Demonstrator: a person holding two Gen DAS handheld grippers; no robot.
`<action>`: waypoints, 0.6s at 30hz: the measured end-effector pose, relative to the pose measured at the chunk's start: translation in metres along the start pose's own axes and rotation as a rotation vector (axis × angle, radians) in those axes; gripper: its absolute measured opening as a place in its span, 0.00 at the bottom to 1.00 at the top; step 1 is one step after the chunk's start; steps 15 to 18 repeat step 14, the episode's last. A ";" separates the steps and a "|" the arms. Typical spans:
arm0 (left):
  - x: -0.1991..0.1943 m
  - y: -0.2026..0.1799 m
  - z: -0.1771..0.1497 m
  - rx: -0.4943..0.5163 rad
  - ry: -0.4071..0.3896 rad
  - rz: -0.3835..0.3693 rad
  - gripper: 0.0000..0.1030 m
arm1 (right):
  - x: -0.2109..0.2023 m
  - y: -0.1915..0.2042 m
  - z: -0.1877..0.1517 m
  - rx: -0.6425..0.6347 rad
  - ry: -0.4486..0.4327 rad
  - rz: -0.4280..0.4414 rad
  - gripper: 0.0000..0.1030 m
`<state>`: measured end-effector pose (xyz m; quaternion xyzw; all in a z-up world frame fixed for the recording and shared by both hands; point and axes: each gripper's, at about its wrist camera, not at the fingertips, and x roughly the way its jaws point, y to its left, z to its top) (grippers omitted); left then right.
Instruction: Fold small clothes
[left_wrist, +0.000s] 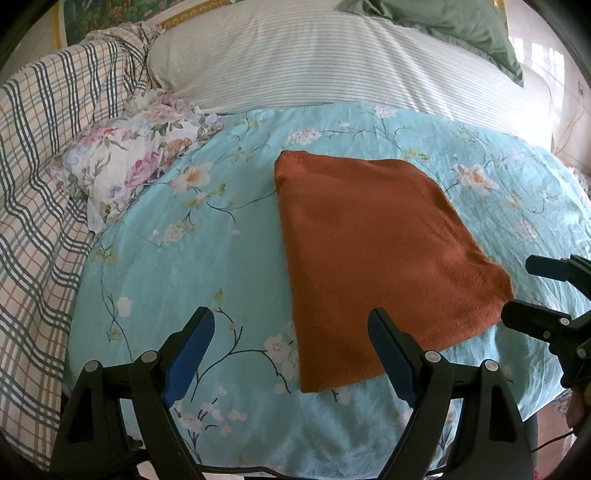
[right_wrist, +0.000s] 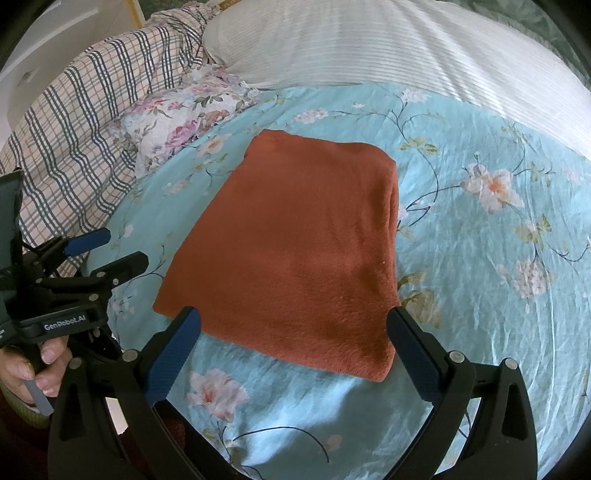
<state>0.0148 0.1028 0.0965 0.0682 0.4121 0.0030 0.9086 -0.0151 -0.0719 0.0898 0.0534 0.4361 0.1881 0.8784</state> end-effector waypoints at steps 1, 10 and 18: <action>0.001 0.000 0.001 -0.002 0.001 -0.003 0.84 | 0.002 -0.001 0.000 0.001 0.002 0.001 0.98; 0.012 0.002 0.003 -0.011 0.004 -0.006 0.84 | 0.012 -0.010 0.001 0.020 0.015 0.010 0.98; 0.018 0.003 0.004 -0.013 0.016 -0.010 0.84 | 0.016 -0.014 0.003 0.025 0.018 0.016 0.98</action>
